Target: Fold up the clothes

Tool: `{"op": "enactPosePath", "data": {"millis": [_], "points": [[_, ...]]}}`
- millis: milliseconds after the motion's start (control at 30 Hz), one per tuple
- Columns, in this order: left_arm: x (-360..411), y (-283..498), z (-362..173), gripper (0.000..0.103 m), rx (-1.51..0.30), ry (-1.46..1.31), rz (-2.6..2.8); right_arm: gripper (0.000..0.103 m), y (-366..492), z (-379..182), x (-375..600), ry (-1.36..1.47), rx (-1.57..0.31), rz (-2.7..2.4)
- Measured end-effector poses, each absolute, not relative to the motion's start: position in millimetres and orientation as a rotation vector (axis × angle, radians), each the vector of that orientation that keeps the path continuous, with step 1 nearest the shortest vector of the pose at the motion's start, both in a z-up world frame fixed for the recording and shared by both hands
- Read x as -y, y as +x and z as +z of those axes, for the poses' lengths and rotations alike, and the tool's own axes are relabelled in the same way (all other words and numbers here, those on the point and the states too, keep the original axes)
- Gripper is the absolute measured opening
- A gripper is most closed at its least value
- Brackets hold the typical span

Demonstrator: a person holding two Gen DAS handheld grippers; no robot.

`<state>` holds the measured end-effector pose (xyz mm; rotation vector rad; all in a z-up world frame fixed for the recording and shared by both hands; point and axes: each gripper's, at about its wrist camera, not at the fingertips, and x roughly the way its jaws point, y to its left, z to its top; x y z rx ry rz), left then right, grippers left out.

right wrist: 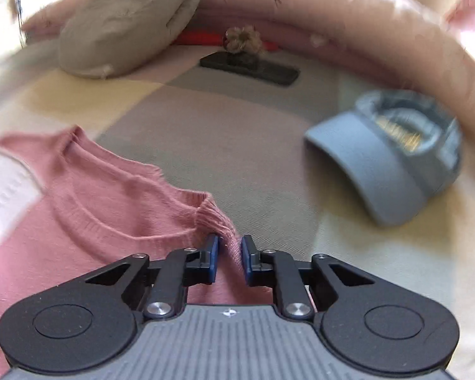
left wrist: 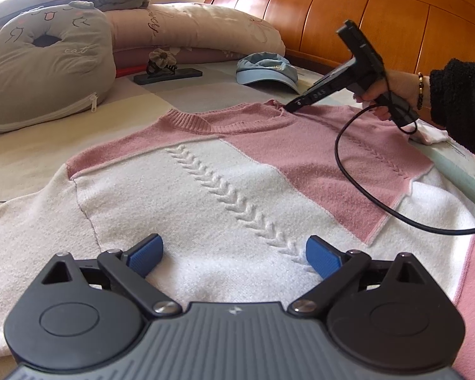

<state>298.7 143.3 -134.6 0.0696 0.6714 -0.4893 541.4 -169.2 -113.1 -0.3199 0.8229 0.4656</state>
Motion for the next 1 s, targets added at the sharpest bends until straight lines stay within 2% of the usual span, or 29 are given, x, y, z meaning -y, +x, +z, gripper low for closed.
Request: {"op": "enactPosePath", "data": {"millis": [100, 167, 233, 300, 333, 367, 500, 533, 700, 767, 833, 1000], "points": [[-144.1, 298.2, -134.9, 0.097, -0.670, 0.067, -0.491, 0.020, 549.9, -109.9, 171.7, -0.238, -0.837, 0.400], [-144.9, 298.2, -134.9, 0.097, -0.670, 0.061, -0.493, 0.032, 551.5, -106.0, 170.2, -0.221, -0.853, 0.366], [-145.7, 298.3, -134.7, 0.097, -0.670, 0.055, -0.495, 0.035, 540.1, -94.0, 166.9, -0.241, -0.853, 0.372], [-145.9, 297.9, -134.6, 0.097, -0.670, 0.056, -0.494, 0.052, 523.5, -83.6, 168.1, -0.245, -0.859, 0.353], [-145.5, 297.8, -134.6, 0.097, -0.670, 0.059, -0.493, 0.065, 512.6, -77.9, 171.1, -0.244, -0.863, 0.341], [-145.1, 297.9, -134.6, 0.097, -0.671, 0.062, -0.492, 0.073, 501.1, -72.1, 174.4, -0.242, -0.866, 0.329], [-144.0, 299.4, -134.5, 0.097, -0.672, 0.071, -0.490, 0.084, 432.7, -63.6, 196.7, -0.230, -0.910, 0.291], [-144.4, 300.7, -134.5, 0.097, -0.671, 0.068, -0.490, 0.092, 412.8, -64.3, 202.5, -0.213, -0.925, 0.289], [-141.7, 310.3, -117.5, 0.097, -0.729, -0.002, -0.488, 0.094, 322.5, -72.2, 222.5, -0.156, -0.962, 0.274], [-136.7, 313.5, -104.7, 0.097, -0.754, -0.025, -0.517, 0.098, 297.3, -75.4, 223.4, -0.153, -0.942, 0.274], [-122.4, 316.4, -91.0, 0.097, -0.755, -0.002, -0.539, 0.103, 283.1, -79.3, 223.3, -0.126, -0.910, 0.277], [-71.4, 341.2, -75.3, 0.097, -0.818, -0.045, -0.669, 0.103, 278.4, -93.5, 217.1, -0.064, -0.892, 0.224]]}}
